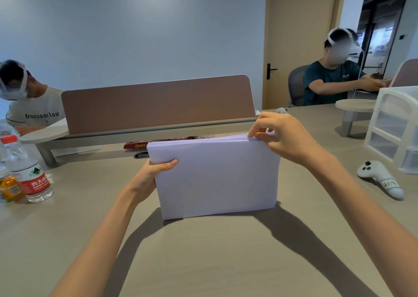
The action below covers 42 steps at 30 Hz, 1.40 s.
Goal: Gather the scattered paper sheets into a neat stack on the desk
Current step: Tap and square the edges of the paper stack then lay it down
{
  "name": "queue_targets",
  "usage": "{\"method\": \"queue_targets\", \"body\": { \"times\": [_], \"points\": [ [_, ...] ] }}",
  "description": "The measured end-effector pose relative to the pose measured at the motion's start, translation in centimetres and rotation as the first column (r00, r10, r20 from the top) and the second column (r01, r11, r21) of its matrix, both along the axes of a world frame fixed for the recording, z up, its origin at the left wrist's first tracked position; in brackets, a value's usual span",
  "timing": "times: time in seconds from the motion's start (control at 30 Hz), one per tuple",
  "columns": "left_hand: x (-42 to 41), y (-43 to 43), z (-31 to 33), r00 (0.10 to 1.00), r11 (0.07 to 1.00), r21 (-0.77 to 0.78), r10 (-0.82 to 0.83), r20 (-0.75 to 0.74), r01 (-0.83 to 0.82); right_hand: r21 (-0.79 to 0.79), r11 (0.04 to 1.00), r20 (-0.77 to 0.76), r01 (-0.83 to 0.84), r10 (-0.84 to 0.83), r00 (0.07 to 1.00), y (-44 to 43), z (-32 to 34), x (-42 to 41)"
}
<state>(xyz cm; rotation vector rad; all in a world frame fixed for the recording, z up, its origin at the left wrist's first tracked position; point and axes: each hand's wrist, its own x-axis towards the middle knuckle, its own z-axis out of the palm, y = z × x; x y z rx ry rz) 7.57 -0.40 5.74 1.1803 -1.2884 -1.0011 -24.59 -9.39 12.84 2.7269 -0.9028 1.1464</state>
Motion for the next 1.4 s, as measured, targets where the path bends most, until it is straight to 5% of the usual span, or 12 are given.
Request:
{"method": "queue_targets", "body": {
  "times": [0.17, 0.4, 0.73, 1.1, 1.4],
  "points": [
    [0.0, 0.0, -0.1, 1.0, 1.0, 0.006, 0.004, 0.002, -0.004, 0.268, 0.959, 0.255, -0.091, 0.021, 0.967, -0.9, -0.7, -1.3],
    [0.0, -0.2, -0.2, 1.0, 1.0, 0.003, 0.006, 0.0, -0.006, 0.546, 0.747, 0.583, -0.38, -0.013, 0.812, -1.4, -3.1, -3.8],
    [-0.1, -0.3, -0.3, 1.0, 1.0, 0.011, 0.027, -0.01, -0.027, 0.633, 0.504, 0.649, -0.588, 0.067, 0.757, -1.7, -7.3, -3.9],
    [-0.1, -0.2, -0.4, 0.999, 0.999, 0.012, 0.047, -0.01, -0.047, 0.583, 0.711, 0.629, -0.392, -0.089, 0.773, -1.7, -9.4, -1.7],
    [-0.2, -0.1, -0.4, 0.997, 0.997, 0.011, 0.081, -0.019, -0.081, 0.596, 0.72, 0.582, -0.355, -0.083, 0.809, -1.2, -9.0, -1.8]
  ]
}}
